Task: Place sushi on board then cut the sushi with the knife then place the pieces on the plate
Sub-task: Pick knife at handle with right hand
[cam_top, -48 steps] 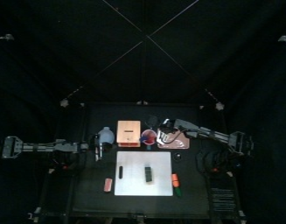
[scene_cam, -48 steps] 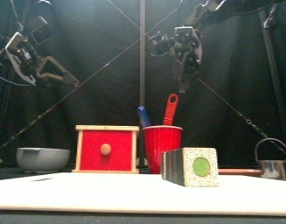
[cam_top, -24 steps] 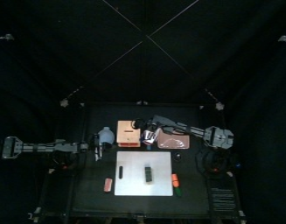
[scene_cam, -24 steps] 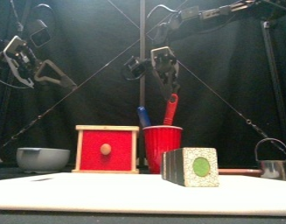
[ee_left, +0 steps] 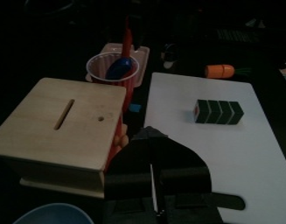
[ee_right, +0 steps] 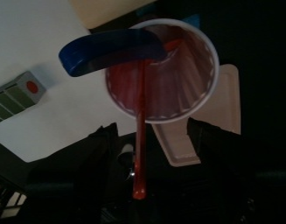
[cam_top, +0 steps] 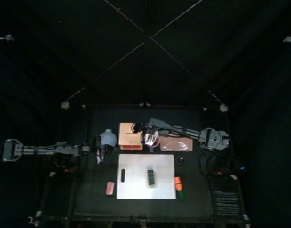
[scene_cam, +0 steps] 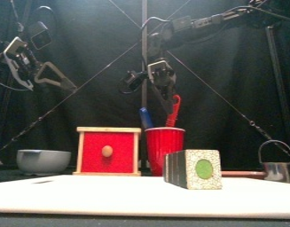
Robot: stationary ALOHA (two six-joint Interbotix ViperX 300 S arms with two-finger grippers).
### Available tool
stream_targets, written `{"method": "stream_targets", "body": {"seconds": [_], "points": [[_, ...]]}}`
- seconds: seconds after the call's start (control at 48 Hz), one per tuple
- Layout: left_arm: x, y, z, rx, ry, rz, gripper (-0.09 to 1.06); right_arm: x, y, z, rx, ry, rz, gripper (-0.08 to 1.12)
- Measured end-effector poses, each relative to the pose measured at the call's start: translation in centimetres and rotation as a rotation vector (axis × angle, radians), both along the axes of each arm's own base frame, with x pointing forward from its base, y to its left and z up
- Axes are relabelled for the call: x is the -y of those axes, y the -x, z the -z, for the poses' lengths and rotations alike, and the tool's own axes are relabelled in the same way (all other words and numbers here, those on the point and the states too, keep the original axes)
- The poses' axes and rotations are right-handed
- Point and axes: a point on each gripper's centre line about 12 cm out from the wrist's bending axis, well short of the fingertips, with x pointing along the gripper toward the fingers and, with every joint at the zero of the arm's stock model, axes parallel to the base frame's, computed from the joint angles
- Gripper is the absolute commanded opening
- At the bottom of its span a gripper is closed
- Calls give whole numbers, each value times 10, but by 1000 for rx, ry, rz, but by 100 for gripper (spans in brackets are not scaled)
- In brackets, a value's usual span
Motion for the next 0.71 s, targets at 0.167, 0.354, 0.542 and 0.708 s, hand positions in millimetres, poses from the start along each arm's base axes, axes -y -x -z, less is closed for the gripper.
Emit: {"method": "stream_targets", "body": {"seconds": [0.167,0.354,0.542,0.708], "points": [[0,1,1,-3,1,0,-1,-1,2,5,-18,-3,-2,84],[0,1,1,-3,-1,2,-1,0,3,5,-18,0,-2,69],[0,1,1,-3,-1,0,-1,-1,2,4,-17,-3,-2,56],[0,1,1,-3,-1,0,-1,-1,2,4,-16,-6,-2,51]]}}
